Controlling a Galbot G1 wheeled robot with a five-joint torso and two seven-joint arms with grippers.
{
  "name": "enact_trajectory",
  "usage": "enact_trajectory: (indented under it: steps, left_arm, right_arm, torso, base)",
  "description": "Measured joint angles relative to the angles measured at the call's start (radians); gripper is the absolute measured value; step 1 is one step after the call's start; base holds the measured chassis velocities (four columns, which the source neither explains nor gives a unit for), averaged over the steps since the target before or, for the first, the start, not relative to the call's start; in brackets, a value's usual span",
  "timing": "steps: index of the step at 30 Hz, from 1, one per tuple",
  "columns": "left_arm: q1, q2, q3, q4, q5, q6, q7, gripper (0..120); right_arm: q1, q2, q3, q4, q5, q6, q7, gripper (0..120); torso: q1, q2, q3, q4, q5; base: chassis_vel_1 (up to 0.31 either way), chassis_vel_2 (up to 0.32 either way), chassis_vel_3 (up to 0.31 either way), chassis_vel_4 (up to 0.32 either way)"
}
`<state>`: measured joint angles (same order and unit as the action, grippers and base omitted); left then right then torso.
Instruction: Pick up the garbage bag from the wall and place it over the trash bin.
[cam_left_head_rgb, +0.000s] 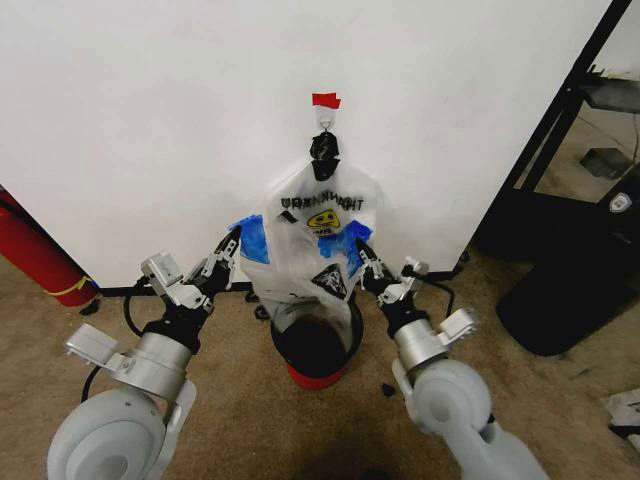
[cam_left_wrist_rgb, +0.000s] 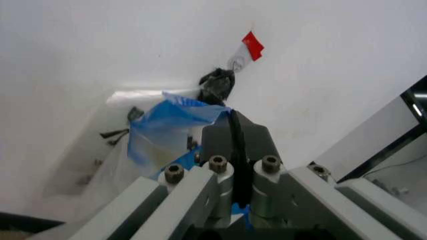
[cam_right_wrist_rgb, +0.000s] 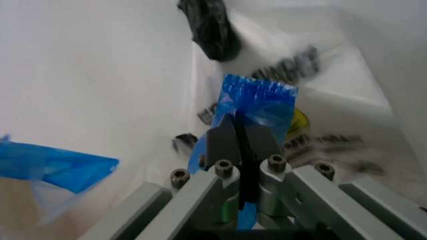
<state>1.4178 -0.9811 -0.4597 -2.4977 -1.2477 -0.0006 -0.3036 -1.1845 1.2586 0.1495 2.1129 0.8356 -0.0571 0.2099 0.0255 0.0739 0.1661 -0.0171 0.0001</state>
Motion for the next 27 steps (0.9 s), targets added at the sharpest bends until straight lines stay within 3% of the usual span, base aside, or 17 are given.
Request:
enact_trajectory:
  steps: [7,14,27]
  left_arm:
    - [0.025,-0.067,0.029,0.054,0.002,-0.002,-0.010,0]
    - [0.018,-0.062,0.042,0.054,0.008,-0.004,-0.005,0]
    - [0.055,-0.112,0.089,0.243,0.118,-0.075,0.022,0]
  right_arm:
    - [-0.036,-0.019,0.031,0.012,-0.010,0.012,0.014,0]
    - [-0.061,-0.063,0.073,0.088,0.027,0.012,0.022,0]
    - [-0.092,0.024,0.022,-0.106,-0.121,0.072,-0.021,0]
  torso:
    - [0.000,0.000,0.000,-0.0001,-0.0001]
    - [0.000,0.000,0.000,-0.0001,-0.0003]
    - [0.000,0.000,0.000,0.0000,-0.0001]
  base:
    - [0.000,0.000,0.000,0.000]
    - [0.000,0.000,0.000,0.000]
    - [0.000,0.000,0.000,0.000]
